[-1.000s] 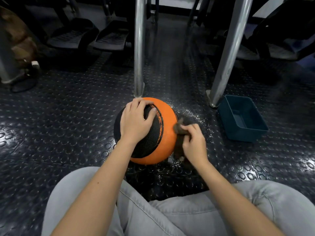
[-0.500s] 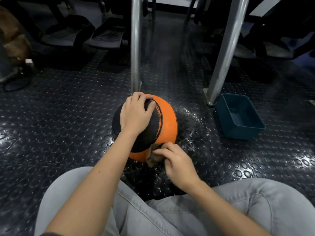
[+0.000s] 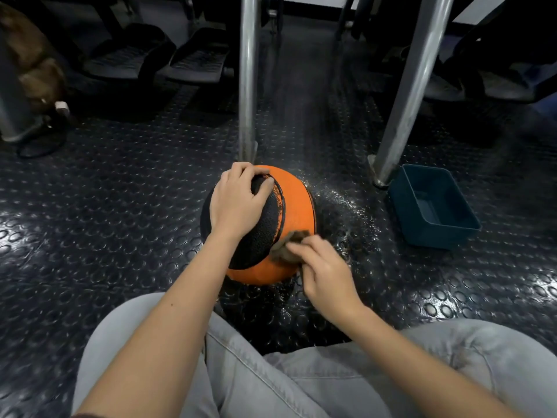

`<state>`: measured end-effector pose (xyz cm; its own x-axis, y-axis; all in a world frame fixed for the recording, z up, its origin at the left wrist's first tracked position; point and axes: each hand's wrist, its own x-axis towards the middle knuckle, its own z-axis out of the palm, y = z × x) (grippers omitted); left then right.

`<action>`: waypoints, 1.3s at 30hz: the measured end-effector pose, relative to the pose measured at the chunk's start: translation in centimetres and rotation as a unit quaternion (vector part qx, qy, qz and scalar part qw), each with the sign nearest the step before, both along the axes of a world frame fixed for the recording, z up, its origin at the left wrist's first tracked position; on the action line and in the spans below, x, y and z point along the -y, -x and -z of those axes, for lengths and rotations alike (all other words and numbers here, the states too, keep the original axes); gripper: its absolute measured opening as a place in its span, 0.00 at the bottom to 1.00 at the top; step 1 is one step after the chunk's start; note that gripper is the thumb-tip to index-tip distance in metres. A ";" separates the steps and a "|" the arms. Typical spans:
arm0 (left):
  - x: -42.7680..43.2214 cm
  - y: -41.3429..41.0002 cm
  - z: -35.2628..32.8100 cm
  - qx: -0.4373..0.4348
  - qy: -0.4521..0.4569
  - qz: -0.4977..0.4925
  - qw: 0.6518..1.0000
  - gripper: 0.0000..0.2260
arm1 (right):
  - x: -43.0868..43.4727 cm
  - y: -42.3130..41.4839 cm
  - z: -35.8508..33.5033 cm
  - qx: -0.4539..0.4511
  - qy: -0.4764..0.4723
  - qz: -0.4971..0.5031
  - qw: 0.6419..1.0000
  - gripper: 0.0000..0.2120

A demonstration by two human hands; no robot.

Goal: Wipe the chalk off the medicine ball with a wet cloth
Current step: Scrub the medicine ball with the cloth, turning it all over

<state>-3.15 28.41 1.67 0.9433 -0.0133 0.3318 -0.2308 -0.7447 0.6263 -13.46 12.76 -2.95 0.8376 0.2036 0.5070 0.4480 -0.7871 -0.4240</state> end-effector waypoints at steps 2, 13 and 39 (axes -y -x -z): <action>0.0 0.1 0.0 -0.001 0.005 0.004 1.000 0.12 | 0.1 0.5 -0.3 -0.009 0.000 -0.024 1.000 0.18; 0.8 0.5 0.1 0.002 0.000 0.007 1.000 0.11 | 1.0 -1.9 -1.1 0.006 0.001 0.034 0.999 0.19; -0.1 0.9 0.4 -0.001 0.025 -0.009 1.000 0.10 | 0.6 -3.5 -5.4 -0.006 -0.160 0.085 0.983 0.18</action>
<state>-4.00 28.54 1.30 0.9438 0.0197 0.3301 -0.2172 -0.7159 0.6636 -9.96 12.18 2.47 0.8518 -0.1077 0.5126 0.3157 -0.6753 -0.6666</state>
